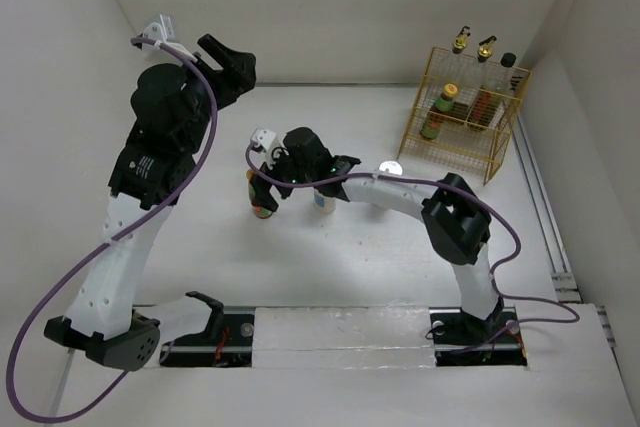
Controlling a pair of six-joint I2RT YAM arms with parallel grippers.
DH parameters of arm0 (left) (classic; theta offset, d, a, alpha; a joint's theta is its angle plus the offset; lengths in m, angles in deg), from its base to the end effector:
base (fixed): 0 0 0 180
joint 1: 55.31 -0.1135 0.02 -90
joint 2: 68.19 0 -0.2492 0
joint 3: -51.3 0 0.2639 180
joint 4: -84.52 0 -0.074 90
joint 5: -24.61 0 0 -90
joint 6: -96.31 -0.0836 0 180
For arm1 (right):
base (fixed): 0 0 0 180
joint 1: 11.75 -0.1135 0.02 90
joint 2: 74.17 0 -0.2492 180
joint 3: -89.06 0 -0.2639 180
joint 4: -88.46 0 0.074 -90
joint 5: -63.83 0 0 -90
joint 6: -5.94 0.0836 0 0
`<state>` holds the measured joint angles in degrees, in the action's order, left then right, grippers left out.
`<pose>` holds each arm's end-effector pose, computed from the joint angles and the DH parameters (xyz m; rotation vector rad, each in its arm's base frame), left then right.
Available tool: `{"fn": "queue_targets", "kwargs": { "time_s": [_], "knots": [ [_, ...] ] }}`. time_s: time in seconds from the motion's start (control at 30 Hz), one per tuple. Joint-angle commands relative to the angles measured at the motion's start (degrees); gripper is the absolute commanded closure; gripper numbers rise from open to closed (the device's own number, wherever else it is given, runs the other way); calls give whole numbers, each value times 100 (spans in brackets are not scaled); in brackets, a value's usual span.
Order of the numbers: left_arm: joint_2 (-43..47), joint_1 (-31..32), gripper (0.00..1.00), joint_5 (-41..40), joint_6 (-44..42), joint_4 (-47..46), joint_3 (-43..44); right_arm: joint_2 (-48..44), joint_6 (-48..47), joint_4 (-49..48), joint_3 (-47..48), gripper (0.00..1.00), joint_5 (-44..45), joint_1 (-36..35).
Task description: Organize the condiment bottles
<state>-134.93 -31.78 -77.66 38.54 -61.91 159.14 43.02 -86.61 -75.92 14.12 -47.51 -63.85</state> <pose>0.2590 -0.0934 0.5363 -0.2899 1.4455 -0.6417 0.2993 0.4340 0.2090 -1.1949 1.7838 0.9047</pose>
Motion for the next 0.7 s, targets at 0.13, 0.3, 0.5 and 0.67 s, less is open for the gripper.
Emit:
{"fn": "queue_targets", "kwargs": {
  "time_s": [0.13, 0.3, 0.5, 0.67],
  "knots": [
    [267, 46, 34, -109, 29, -135, -311, 270, 255, -784, 617, 31, 262, -213],
    [320, 47, 34, -170, -24, -197, -513, 209, 378, -986, 617, 68, 376, -213],
    [320, 47, 34, -170, -24, -311, -628, -695, 430, -986, 503, 83, 429, -13],
    [258, 47, 34, -328, -155, -373, -628, -2239, 780, -986, 134, 85, 368, 629]
  ]
}}
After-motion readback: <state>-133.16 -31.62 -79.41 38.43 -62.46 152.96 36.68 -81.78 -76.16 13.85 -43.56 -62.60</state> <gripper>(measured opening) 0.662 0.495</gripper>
